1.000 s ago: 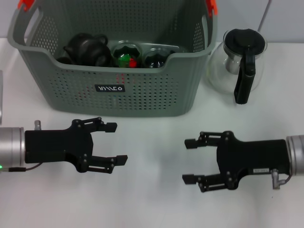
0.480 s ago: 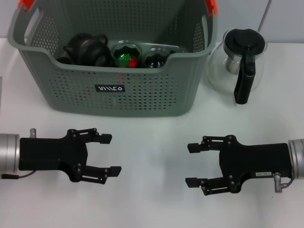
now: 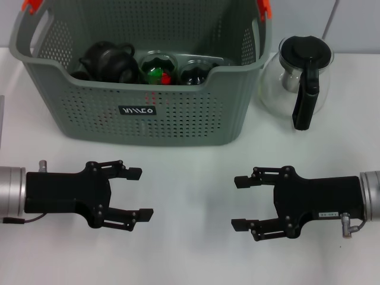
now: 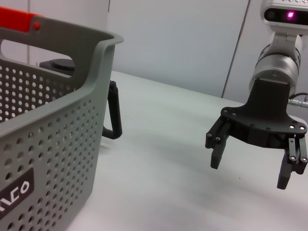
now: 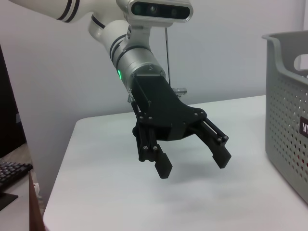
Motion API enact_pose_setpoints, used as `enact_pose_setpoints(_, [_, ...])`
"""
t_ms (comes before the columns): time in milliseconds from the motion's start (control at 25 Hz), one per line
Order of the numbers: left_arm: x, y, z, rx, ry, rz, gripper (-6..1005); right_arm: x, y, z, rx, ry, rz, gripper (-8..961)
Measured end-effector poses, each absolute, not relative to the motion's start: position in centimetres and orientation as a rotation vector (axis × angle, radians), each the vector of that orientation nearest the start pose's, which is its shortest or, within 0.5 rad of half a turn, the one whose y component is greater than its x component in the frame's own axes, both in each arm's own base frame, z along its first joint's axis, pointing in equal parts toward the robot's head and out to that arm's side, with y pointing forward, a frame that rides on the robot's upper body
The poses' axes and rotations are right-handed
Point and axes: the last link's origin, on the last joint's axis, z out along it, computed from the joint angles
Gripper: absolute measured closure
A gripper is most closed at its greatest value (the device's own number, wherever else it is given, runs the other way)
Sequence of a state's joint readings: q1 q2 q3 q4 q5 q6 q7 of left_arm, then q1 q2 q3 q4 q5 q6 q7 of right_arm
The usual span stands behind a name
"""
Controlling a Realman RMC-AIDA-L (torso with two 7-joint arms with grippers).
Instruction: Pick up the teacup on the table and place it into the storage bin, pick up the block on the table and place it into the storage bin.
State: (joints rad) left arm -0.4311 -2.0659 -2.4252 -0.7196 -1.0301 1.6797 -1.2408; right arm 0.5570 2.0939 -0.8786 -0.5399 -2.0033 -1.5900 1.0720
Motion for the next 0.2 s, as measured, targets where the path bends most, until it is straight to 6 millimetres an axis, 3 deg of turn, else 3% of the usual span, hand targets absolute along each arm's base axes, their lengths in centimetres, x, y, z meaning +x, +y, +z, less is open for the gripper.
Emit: enact_pose_setpoints(200, [-28.98, 28.8, 0.3, -2.878, -0.465, -0.552, 90, 24.73, 30.18, -4.85, -2.998, 0.193, 0.649, 122])
